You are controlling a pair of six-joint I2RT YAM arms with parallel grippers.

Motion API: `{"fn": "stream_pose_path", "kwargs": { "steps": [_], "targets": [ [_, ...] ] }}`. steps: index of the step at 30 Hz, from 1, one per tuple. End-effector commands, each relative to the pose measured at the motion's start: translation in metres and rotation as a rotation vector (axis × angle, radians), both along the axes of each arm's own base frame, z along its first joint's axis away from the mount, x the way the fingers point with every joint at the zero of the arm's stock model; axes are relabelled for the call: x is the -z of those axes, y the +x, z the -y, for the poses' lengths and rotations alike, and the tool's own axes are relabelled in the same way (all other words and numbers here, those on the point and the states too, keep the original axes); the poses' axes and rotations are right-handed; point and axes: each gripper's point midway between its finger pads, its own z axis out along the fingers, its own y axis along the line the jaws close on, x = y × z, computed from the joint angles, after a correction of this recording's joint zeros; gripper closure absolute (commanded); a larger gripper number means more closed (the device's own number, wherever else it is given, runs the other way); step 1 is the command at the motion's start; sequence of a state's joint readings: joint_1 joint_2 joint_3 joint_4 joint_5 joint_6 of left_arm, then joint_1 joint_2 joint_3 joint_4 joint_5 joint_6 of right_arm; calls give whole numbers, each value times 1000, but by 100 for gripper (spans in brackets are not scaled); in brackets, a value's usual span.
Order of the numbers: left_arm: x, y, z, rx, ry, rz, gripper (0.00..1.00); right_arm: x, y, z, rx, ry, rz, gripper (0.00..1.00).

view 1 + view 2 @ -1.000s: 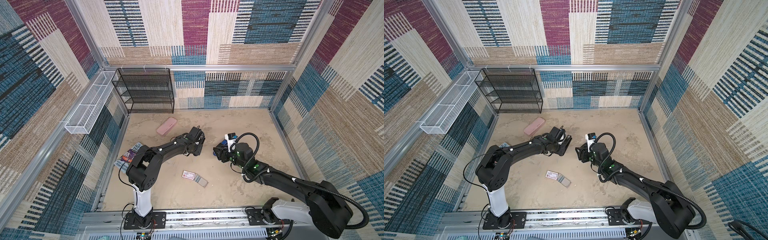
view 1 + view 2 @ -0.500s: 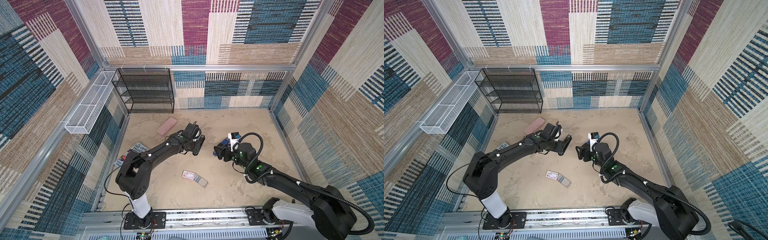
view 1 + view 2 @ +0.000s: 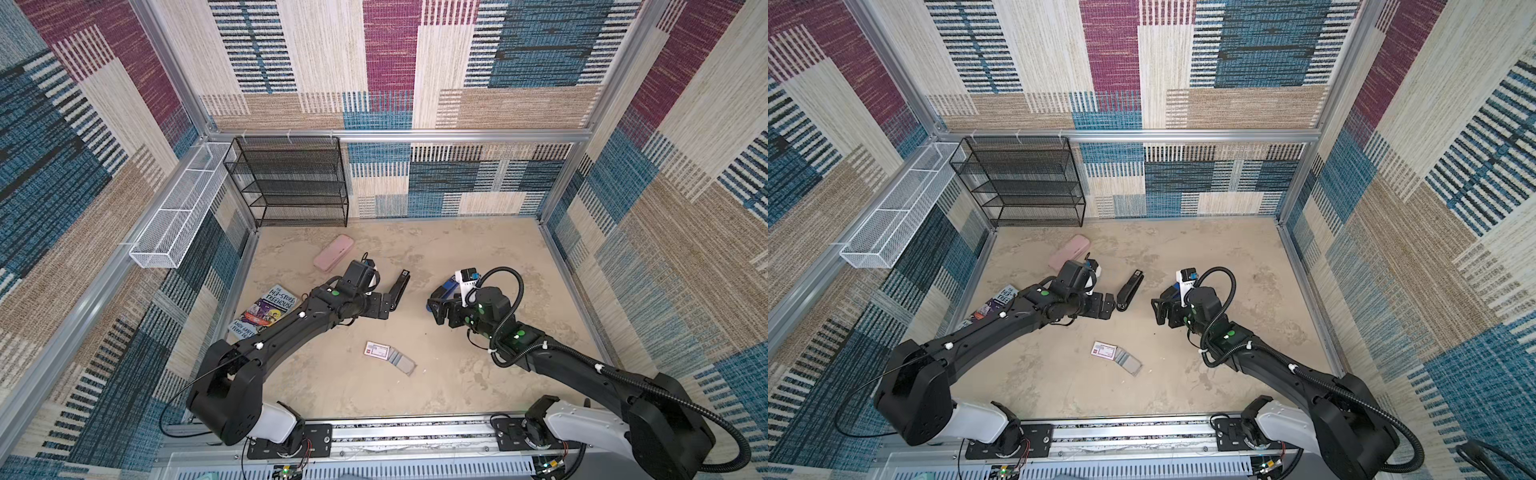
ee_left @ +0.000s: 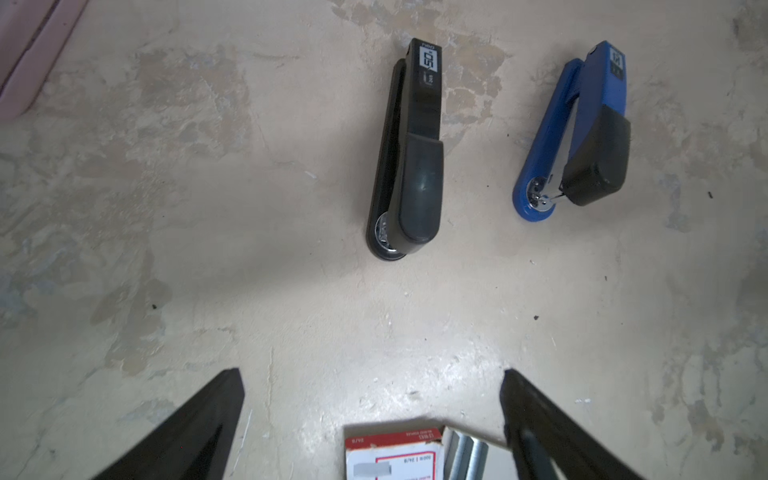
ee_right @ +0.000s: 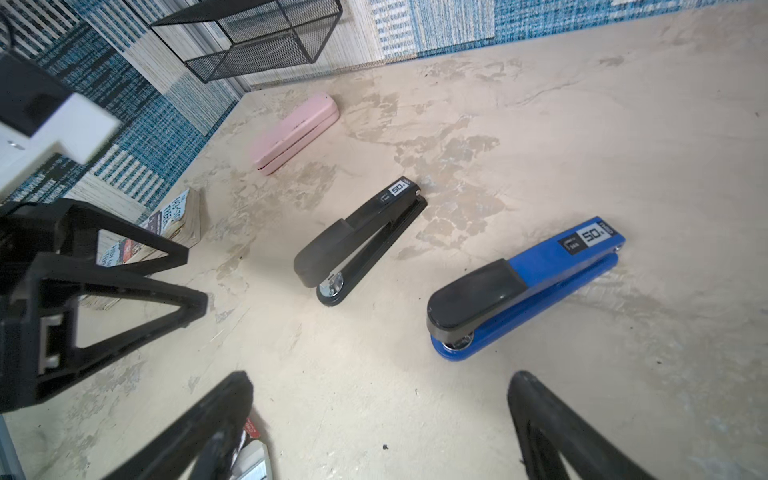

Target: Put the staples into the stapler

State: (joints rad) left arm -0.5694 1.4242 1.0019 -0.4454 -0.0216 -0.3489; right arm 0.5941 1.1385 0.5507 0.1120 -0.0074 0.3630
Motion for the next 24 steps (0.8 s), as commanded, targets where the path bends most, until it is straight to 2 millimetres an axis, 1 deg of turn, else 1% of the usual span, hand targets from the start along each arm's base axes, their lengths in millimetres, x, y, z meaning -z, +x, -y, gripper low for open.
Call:
{"fn": "stream_pose_path", "kwargs": {
  "steps": [1,5,8,11,15,17,19,21,23,24],
  "targets": [
    [5,-11,-26,-107,16,-30,1,3,2,12,47,-43,-11,0],
    [4,-19,-61,-211,81,-2,1,7,10,36,144,-69,-30,0],
    [-1,-20,-89,-295,132,35,1,3,20,61,254,-98,-10,0],
    [-8,-16,-116,-378,178,97,1,-6,32,96,431,-168,39,0],
    [-24,-9,-150,-454,226,196,1,-22,45,150,662,-227,97,0],
    [-33,-5,-172,-526,263,248,1,-30,50,173,748,-248,162,0],
    [-42,2,-189,-549,309,325,1,-34,49,198,857,-274,230,0],
    [-43,9,-201,-559,347,394,1,-37,45,221,973,-275,297,0],
    [-38,16,-212,-572,383,459,1,-32,45,234,1009,-290,324,0],
    [-33,20,-218,-576,399,485,1,-26,46,241,1024,-305,316,0]
  ]
}}
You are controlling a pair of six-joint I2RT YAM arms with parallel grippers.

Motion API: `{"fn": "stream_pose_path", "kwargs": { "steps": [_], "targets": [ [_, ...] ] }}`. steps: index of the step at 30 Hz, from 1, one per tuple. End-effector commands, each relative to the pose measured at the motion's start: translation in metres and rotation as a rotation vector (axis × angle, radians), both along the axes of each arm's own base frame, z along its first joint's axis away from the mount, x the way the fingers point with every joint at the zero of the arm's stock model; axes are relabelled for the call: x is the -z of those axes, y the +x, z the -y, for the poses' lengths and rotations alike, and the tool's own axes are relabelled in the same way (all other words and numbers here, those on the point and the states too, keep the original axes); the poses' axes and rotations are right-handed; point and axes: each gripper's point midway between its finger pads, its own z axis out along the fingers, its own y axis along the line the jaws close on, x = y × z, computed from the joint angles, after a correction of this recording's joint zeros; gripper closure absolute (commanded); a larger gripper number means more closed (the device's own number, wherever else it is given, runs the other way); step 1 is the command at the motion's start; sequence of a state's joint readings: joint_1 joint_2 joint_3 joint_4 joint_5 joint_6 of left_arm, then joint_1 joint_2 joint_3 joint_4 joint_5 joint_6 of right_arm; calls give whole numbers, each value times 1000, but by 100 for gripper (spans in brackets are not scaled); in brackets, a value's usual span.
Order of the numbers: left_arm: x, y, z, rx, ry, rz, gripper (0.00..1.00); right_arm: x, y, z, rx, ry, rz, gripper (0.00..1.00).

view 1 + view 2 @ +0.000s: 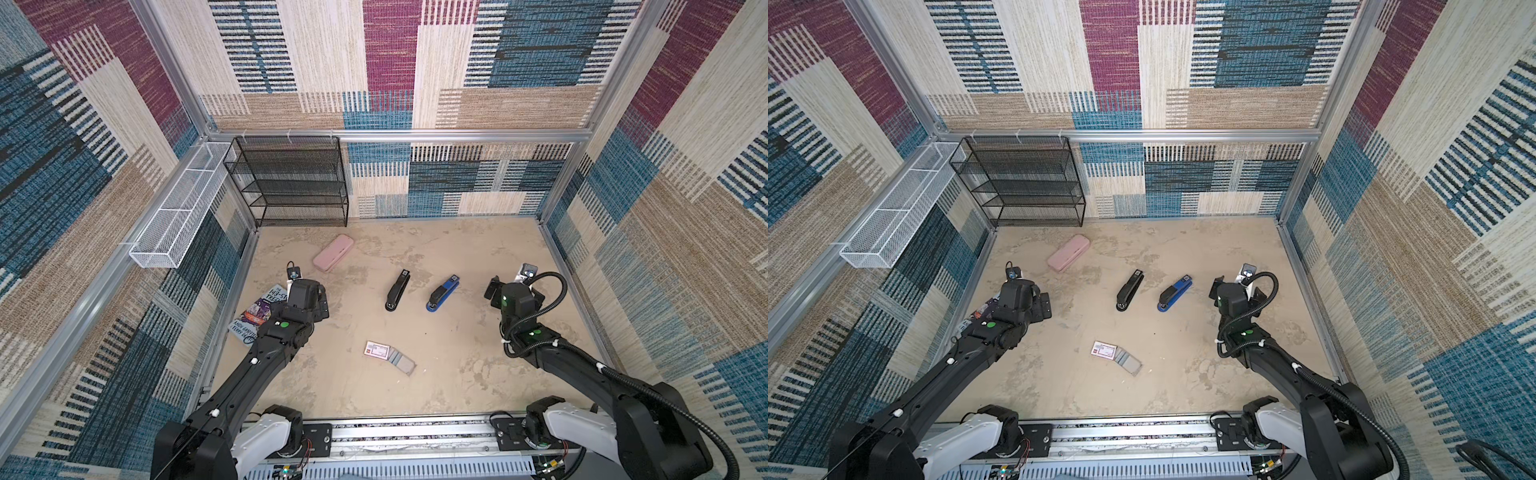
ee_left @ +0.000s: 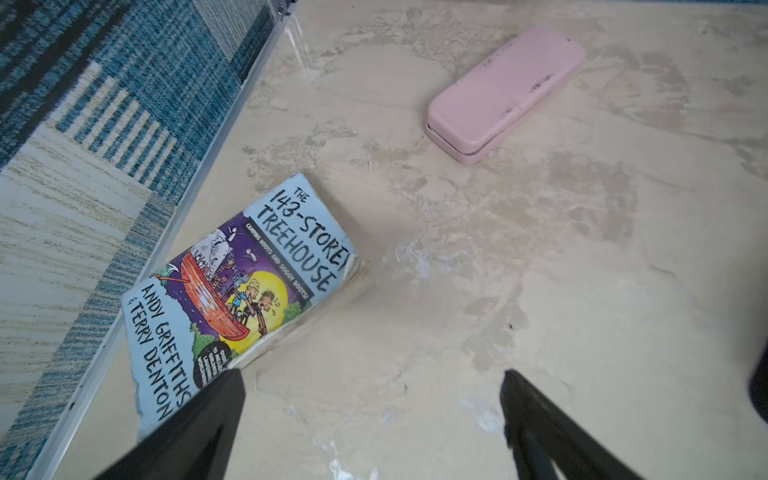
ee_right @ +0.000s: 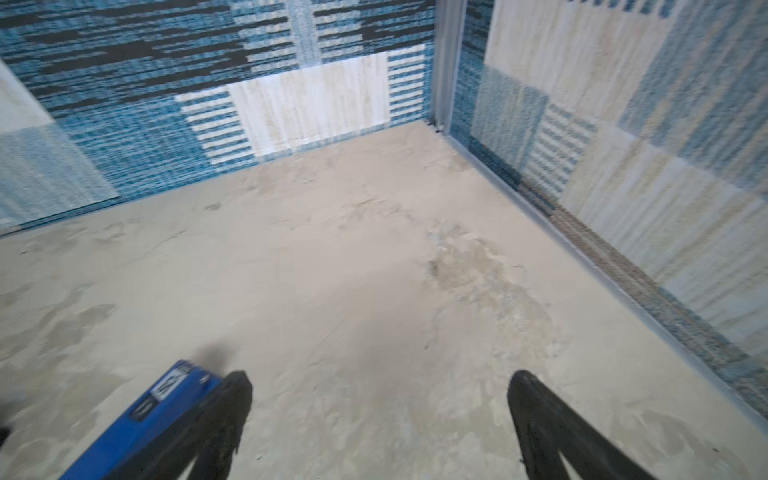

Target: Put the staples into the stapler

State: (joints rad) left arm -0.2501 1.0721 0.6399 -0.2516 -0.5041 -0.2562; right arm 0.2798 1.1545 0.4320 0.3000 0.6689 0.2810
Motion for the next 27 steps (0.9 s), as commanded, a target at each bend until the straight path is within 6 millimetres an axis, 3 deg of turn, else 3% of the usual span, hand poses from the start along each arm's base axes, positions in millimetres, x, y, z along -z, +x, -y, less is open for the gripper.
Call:
{"fn": "stream_pose_path", "kwargs": {
  "steps": [1,5,8,11,15,18,20,22,23,24,27],
  "targets": [
    [-14,25,-20,-10,129,160,1,-22,6,30,138,-43,133,0],
    [4,38,-31,-32,93,189,1,3,10,49,178,-69,110,0],
    [12,52,-34,-24,103,258,1,3,8,51,148,-108,170,0],
    [13,62,-32,2,104,370,1,-6,10,45,77,-107,231,0],
    [28,72,-19,97,96,362,1,-10,5,42,-9,-79,333,0],
    [38,69,-10,162,43,341,1,-9,14,16,-192,-108,321,0],
    [35,72,-3,220,75,424,1,-5,17,0,-289,-127,320,0],
    [44,74,-7,185,41,308,1,2,17,3,-295,-120,328,0],
    [43,81,-15,150,43,303,1,-3,21,3,-293,-119,338,0],
    [44,82,-18,148,38,328,0,10,27,2,-317,-86,266,0],
    [43,80,-24,109,39,322,1,8,25,7,-311,-77,282,0]
  ]
}}
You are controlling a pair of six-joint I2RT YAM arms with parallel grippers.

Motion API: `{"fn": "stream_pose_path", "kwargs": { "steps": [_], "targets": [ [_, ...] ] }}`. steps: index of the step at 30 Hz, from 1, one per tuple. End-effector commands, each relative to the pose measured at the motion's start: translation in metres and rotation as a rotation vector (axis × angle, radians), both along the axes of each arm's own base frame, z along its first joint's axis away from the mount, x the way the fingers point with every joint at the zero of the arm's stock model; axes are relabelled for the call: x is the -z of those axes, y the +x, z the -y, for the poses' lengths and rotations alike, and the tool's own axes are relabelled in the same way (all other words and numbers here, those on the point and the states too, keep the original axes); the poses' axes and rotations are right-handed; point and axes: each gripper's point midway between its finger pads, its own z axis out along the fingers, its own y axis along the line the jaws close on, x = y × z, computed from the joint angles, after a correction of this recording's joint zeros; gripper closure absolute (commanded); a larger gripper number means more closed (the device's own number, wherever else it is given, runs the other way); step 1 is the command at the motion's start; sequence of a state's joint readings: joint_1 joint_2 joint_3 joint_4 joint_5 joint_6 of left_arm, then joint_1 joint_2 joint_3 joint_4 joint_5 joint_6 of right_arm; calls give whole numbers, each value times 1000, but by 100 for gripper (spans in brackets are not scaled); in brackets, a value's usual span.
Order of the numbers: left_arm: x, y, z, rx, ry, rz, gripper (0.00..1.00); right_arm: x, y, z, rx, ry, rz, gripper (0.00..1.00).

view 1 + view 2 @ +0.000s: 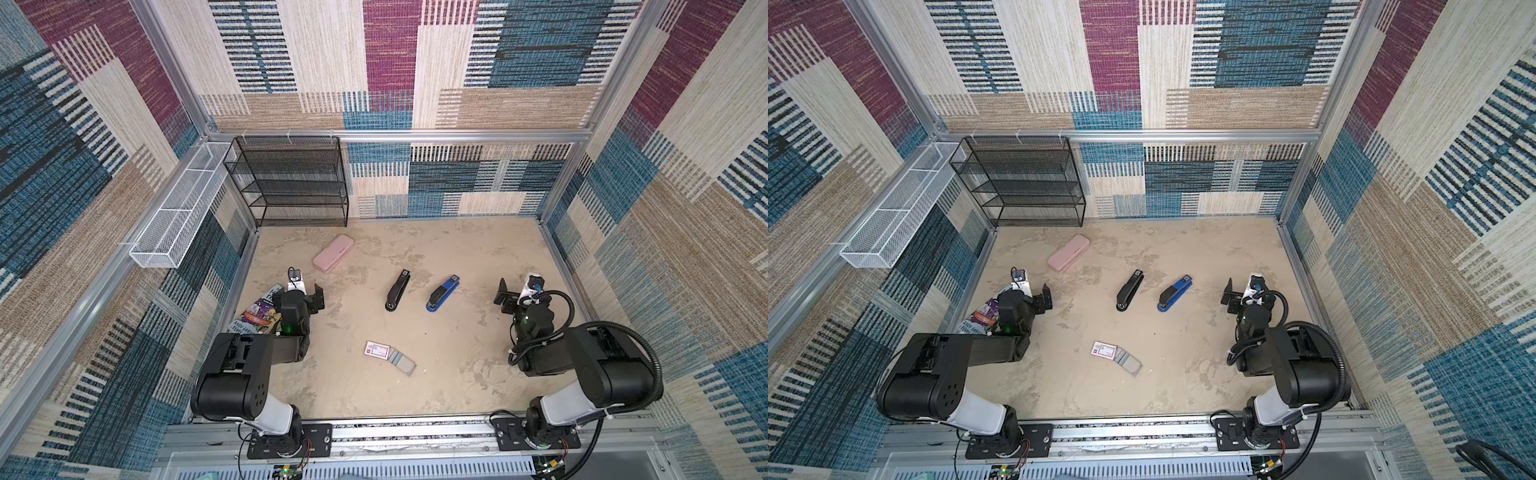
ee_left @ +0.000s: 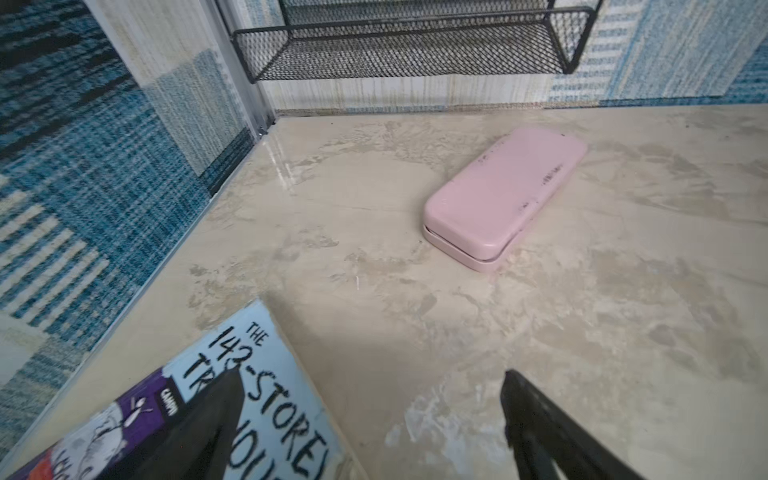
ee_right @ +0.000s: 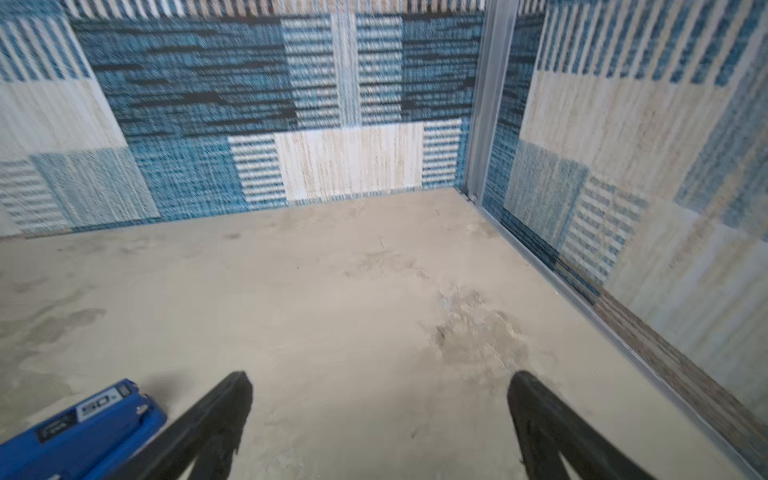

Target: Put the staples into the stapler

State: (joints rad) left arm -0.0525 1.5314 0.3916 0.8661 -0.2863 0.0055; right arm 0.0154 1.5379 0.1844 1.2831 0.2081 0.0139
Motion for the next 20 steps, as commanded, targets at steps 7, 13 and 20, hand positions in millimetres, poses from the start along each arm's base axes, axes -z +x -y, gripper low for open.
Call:
{"fn": "stream_pose_path", "kwargs": {
  "steps": [7,13,20],
  "targets": [
    [-3,2,0,-3,-5,12,1,-12,4,-11,-73,1,46,0],
    [0,3,0,-2,-5,2,1,-13,4,-11,-73,3,45,0],
    [-1,3,0,8,-19,0,1,-12,4,-11,-73,3,44,0]
  ]
}}
